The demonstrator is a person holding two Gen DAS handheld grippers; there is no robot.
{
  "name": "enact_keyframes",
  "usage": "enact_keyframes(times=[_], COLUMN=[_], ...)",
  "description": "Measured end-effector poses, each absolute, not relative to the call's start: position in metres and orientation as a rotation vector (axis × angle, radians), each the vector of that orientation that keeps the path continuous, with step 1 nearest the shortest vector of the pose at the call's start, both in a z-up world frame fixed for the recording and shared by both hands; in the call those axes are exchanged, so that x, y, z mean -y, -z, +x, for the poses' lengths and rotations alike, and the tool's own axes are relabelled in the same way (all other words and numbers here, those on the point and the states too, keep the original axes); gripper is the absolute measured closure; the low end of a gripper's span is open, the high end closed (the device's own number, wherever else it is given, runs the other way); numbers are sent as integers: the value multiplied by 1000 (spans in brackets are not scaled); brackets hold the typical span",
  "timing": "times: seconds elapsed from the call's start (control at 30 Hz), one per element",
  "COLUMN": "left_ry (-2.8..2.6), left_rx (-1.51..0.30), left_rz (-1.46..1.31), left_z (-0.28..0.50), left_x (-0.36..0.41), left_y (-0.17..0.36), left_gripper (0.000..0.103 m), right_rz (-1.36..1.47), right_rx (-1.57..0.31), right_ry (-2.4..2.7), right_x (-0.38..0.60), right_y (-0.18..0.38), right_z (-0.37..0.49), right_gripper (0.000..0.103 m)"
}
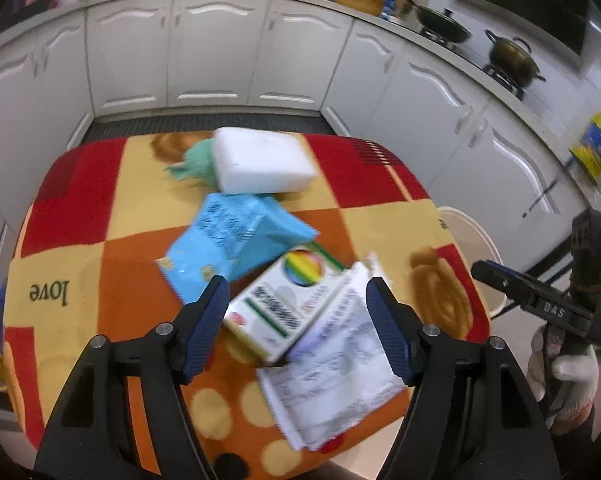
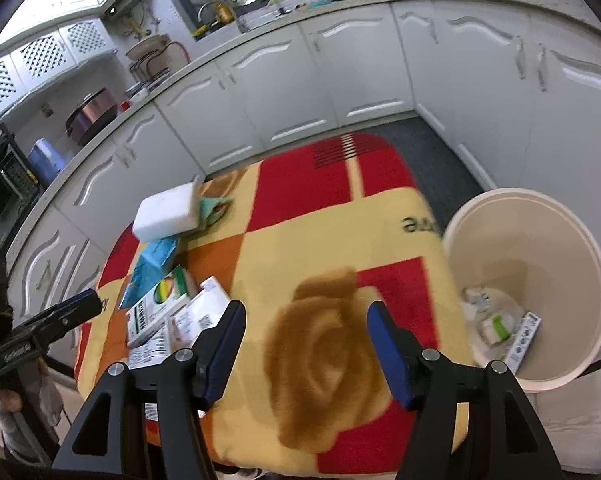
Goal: Collect trash
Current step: 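Move both grippers back over the table toward the remaining trash, then grasp the blue snack packet with the left gripper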
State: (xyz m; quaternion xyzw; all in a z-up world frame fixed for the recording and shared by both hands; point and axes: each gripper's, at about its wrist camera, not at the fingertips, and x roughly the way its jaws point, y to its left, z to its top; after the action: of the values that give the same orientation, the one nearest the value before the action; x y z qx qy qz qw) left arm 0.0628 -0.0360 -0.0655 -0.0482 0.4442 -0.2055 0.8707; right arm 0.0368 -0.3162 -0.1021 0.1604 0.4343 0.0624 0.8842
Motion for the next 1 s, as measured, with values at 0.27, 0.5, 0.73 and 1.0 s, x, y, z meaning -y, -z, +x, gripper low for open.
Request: enact_keyframes(times=[0.27,0.5,0.73,1.0], left_ry=[408,432,481,512], left_rx=[-962,-965,-993,-966], left_rz=[-100,-35,-48,-15], left_z=[96,126,146,129], left_x=[24,36,41,29], left_y=[92,110,127,118], left_gripper=[32,32,36,87], right_rz=[295,288,306,309], right_rx=[-952,-980,-1024,-1064], right_ry=[-204,-225,-268,-287], right_x=[282,269,255,250], right_y=[111,119,131,139], right_z=[54,67,76,78], right_gripper=[41,40,37,37])
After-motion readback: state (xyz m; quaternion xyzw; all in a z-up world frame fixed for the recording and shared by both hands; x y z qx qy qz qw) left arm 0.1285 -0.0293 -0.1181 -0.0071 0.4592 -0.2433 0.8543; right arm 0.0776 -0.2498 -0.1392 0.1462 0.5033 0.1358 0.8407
